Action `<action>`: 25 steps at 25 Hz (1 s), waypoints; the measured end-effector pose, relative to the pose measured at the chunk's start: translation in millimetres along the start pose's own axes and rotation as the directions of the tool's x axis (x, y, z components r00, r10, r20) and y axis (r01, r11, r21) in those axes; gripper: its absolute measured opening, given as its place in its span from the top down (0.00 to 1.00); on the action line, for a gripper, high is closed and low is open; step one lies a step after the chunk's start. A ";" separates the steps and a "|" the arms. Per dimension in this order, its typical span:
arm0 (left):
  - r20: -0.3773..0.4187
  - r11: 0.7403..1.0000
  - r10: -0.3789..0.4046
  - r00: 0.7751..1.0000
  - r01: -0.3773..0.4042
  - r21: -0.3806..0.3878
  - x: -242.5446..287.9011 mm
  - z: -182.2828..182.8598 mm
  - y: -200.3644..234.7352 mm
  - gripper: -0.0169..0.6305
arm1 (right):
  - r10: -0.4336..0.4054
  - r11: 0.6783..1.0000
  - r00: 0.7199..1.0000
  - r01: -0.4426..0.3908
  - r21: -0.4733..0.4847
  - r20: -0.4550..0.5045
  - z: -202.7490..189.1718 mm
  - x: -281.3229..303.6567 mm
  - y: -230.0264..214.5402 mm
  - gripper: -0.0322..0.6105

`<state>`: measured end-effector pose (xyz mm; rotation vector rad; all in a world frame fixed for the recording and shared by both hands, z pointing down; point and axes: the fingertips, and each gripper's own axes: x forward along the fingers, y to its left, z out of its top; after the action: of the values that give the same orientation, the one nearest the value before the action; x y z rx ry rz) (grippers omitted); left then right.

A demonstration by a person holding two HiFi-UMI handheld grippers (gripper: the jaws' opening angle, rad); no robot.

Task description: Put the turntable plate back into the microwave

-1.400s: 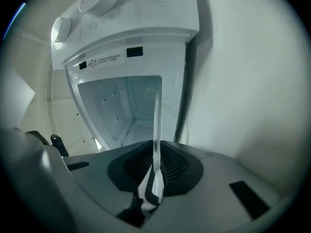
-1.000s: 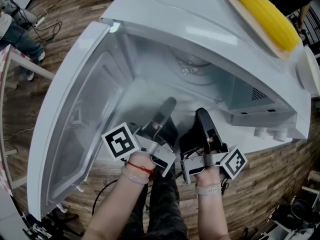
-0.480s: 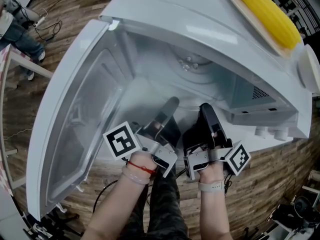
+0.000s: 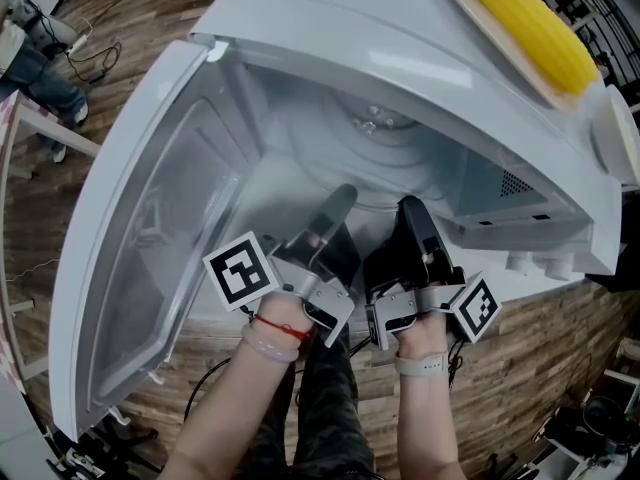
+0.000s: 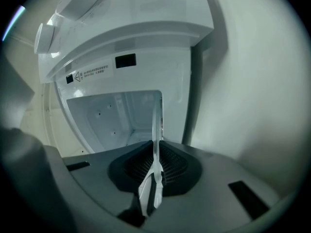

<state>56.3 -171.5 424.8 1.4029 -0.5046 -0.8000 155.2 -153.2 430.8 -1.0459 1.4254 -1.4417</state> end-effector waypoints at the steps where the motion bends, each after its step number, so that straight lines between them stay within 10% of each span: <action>1: 0.000 1.000 -0.002 1.000 0.002 -0.003 -0.1 0.1 0.4 0.91 | -0.006 1.000 1.000 0.006 0.002 0.001 -0.1 0.2 -1.0 0.87; 25: 0.072 0.997 0.013 0.997 -0.008 -0.071 -0.8 10.0 0.8 0.91 | 0.033 0.999 0.999 -0.033 -0.002 0.012 -1.6 -1.0 7.9 0.87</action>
<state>48.6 -177.6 427.0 1.3084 -0.5344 -0.8550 154.0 -151.8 422.8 -1.0259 1.4290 -1.4079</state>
